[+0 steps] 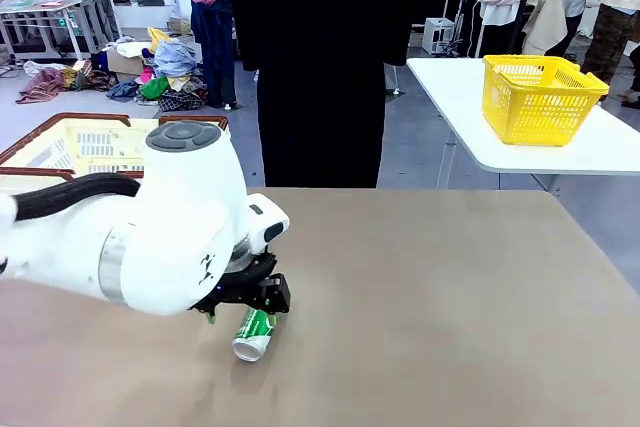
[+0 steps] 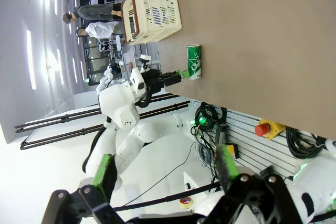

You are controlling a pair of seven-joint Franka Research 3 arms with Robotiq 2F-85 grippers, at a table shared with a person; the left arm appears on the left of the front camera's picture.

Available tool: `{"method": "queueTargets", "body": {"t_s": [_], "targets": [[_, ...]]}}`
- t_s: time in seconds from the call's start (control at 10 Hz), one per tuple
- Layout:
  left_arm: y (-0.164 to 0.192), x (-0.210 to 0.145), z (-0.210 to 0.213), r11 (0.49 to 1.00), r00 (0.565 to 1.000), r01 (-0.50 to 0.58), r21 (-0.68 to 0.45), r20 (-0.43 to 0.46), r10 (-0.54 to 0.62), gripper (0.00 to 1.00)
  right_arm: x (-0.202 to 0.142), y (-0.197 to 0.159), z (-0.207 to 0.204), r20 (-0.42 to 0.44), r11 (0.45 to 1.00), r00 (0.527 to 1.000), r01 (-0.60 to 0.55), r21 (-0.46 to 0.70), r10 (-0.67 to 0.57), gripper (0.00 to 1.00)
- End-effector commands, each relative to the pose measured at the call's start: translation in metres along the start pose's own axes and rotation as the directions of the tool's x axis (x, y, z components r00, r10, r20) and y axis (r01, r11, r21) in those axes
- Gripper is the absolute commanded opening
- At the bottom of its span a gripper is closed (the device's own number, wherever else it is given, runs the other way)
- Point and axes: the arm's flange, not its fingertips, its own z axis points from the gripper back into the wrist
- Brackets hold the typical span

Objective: Place the drinks into the Shopping basket.
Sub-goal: Pick up one drink and place it into the Shopping basket.

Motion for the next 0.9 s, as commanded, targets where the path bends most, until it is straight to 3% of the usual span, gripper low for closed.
{"method": "queueTargets", "body": {"t_s": [0.0,0.5,0.6,0.7,0.8], "targets": [[-0.007,0.018,-0.003,0.999,1.0,-0.01,-0.052,-0.007,0.009,1.0,-0.002,-0.001,0.003,-0.008,1.0,1.0,-0.019,-0.007,0.018,1.0],[-0.007,0.029,-0.009,0.999,1.0,-0.01,-0.033,-0.029,0.009,1.0,-0.002,-0.001,0.003,-0.008,1.0,1.0,-0.019,-0.007,0.018,1.0],[-0.008,0.03,-0.01,0.998,0.998,0.061,-0.027,-0.002,-0.061,1.0,-0.002,-0.001,0.003,-0.008,1.0,1.0,-0.019,-0.007,0.018,1.0],[-0.011,0.032,-0.012,0.971,0.971,0.238,-0.016,0.026,-0.237,1.0,-0.002,-0.001,0.003,-0.008,1.0,1.0,-0.019,-0.007,0.018,1.0],[-0.011,0.031,-0.011,0.944,0.943,0.331,-0.002,0.039,-0.33,1.0,-0.002,-0.001,0.003,-0.008,1.0,1.0,-0.019,-0.007,0.018,1.0]]}}
